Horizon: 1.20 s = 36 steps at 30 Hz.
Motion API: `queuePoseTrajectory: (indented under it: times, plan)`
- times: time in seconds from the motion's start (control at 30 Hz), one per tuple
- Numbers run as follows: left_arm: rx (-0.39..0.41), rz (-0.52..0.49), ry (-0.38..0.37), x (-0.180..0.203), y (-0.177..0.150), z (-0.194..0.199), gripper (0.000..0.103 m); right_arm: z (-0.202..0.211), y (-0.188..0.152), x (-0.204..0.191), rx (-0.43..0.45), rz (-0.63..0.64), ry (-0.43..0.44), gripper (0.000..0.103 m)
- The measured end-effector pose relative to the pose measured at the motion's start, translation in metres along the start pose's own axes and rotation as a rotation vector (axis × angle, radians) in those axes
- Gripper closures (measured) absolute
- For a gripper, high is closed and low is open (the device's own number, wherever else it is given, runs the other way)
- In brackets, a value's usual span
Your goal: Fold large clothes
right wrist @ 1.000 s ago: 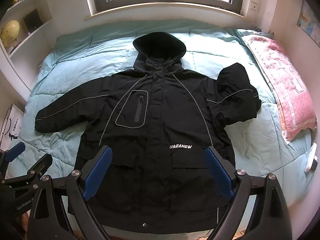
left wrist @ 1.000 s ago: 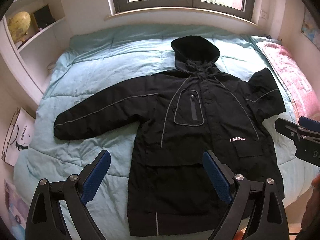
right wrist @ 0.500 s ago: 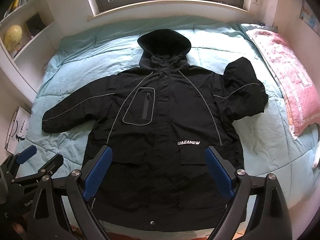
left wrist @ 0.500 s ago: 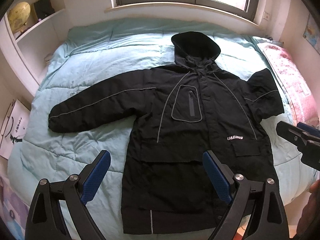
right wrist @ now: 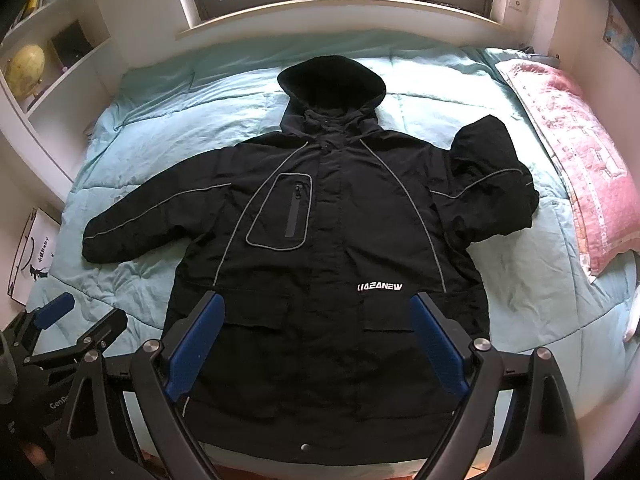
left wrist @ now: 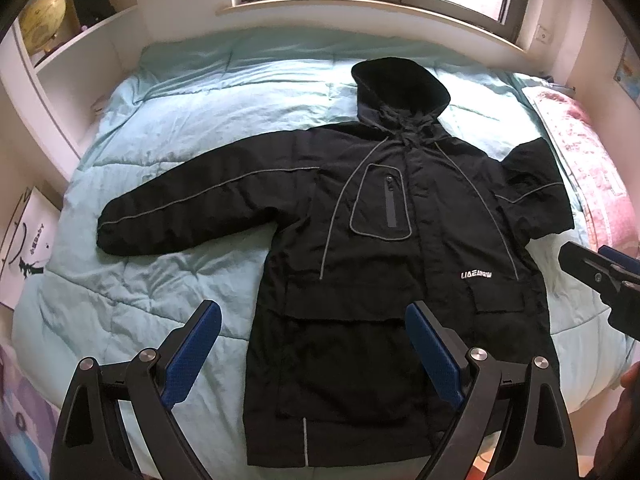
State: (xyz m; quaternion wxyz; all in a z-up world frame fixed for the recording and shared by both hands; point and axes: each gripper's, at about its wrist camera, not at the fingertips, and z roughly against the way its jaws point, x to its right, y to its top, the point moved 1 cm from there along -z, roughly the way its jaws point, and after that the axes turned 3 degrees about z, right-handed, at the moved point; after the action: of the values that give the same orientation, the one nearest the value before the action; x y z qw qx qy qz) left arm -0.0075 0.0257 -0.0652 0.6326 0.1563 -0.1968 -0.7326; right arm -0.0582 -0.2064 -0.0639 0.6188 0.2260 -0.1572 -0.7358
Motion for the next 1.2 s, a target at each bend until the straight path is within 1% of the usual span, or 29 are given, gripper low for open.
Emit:
queuePoseTrajectory:
  times: [0.37,0.57,0.7,0.87,0.97,1.0,1.07,1.1,1.2]
  plan:
    - [-0.002,0.058,0.005,-0.018,0.003,-0.007,0.009,-0.011,0.003,-0.015,-0.016,0.037,0.011,0.009]
    - [-0.002,0.123,0.013,-0.041,0.010,-0.016,0.009,-0.016,0.008,-0.026,-0.022,0.075,0.016,0.009]
    - [-0.004,0.196,0.032,-0.066,0.017,-0.026,0.009,-0.023,0.013,-0.035,-0.030,0.103,0.018,0.009]
    - [0.008,0.341,0.050,-0.117,0.024,-0.042,0.009,-0.034,0.021,-0.043,-0.044,0.139,0.012,0.009]
    - [0.031,0.449,0.054,-0.164,0.031,-0.054,0.009,-0.040,0.028,-0.048,-0.048,0.155,0.006,0.009]
    - [0.049,0.489,0.036,-0.182,0.033,-0.056,0.009,-0.042,0.031,-0.049,-0.047,0.158,0.004,0.009]
    - [0.112,0.559,-0.036,-0.221,0.037,-0.058,0.009,-0.046,0.037,-0.051,-0.042,0.164,0.005,0.009]
    - [0.127,0.586,-0.050,-0.239,0.040,-0.061,0.009,-0.049,0.040,-0.052,-0.039,0.168,0.003,0.009]
    - [0.145,0.666,-0.025,-0.290,0.047,-0.076,0.009,-0.061,0.051,-0.055,-0.047,0.177,-0.008,0.009]
